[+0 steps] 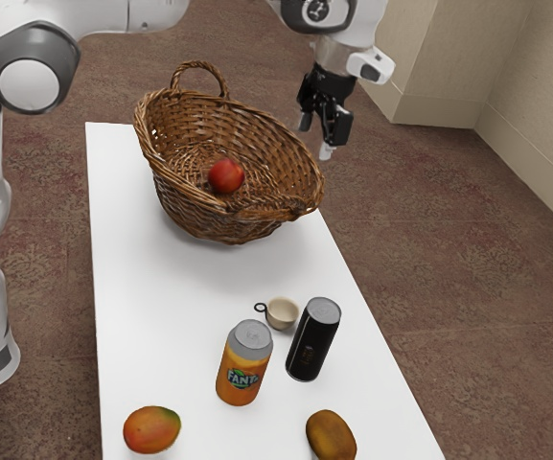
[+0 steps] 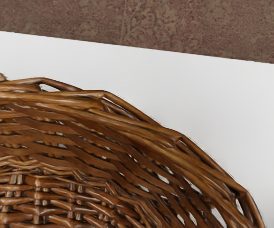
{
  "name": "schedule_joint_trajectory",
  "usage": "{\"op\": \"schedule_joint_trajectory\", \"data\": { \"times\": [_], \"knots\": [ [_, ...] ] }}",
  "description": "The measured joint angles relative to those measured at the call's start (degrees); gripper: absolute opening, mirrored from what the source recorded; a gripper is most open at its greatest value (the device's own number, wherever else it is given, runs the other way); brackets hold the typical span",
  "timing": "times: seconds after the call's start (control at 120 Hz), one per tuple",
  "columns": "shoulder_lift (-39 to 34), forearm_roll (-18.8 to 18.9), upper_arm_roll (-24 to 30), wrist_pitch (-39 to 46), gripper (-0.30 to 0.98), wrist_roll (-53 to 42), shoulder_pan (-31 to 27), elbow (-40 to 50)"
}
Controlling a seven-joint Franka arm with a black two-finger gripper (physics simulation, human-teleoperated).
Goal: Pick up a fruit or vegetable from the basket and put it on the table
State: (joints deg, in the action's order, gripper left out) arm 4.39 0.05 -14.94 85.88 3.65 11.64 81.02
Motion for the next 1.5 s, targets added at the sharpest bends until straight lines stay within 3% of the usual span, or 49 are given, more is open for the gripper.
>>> {"op": "schedule_joint_trajectory", "data": {
  "times": [0.275,0.475,0.617,0.75,1.075,1.5],
  "knots": [
    [0.21,-0.19,-0.01,1.23,0.69,1.54,-0.45,-0.31],
    [0.6,1.06,-1.04,-2.54,0.69,6.72,0.77,-4.48],
    [-7.98,1.75,-7.49,-0.7,0.69,10.77,3.56,10.13],
    [-12.33,2.64,-10.0,2.52,0.69,13.82,-0.75,19.18],
    [-15.25,3.0,-6.62,9.09,0.69,18.98,0.0,28.07],
    [-19.16,3.07,-6.42,12.54,0.69,22.61,0.03,34.55]
  ]
}}
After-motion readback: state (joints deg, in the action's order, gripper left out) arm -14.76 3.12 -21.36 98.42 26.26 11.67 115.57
